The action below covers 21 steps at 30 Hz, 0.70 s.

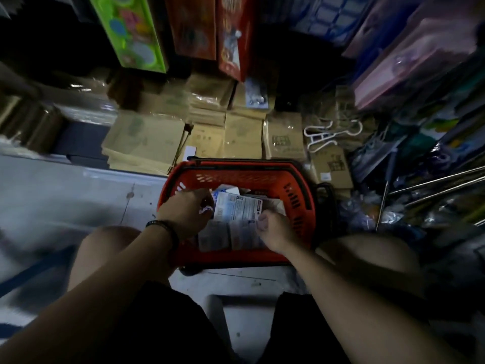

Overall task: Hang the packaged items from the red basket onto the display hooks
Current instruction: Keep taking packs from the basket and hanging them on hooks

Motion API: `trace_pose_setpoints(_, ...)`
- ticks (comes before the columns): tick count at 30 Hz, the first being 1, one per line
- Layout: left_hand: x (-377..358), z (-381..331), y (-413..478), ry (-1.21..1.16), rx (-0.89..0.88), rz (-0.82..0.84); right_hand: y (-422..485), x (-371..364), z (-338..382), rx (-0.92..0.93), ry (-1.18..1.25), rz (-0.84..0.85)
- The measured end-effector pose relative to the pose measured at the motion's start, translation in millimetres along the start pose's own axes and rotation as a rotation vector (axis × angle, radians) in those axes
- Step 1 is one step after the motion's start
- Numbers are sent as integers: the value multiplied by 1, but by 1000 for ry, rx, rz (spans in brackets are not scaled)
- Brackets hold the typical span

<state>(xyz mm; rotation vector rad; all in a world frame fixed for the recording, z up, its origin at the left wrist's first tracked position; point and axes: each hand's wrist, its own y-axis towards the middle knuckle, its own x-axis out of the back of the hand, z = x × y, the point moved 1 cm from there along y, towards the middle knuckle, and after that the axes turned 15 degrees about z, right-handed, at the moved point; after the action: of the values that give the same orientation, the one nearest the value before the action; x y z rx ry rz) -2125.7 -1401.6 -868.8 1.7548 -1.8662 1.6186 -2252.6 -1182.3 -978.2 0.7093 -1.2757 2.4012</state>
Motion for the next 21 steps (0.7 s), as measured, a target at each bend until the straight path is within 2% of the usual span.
trace_pose_setpoints(4, -19, 19, 24, -61, 45, -12, 33, -30, -22, -28, -60, 74)
trace_pose_setpoints(7, -35, 27, 36, -85, 97, 76, 66, -50, -30, -73, -130, 126)
trace_pose_setpoints(10, -40, 28, 51, -84, 67, 107, 98, -67, -36, -77, -161, 182)
trace_pose_setpoints(16, -41, 35, 66, -151, 59, 121, 122, -73, -36, -41, -226, 156)
trace_pose_setpoints(21, -43, 34, 69, -167, 59, 119, 125, -82, -41, -60, -325, 274)
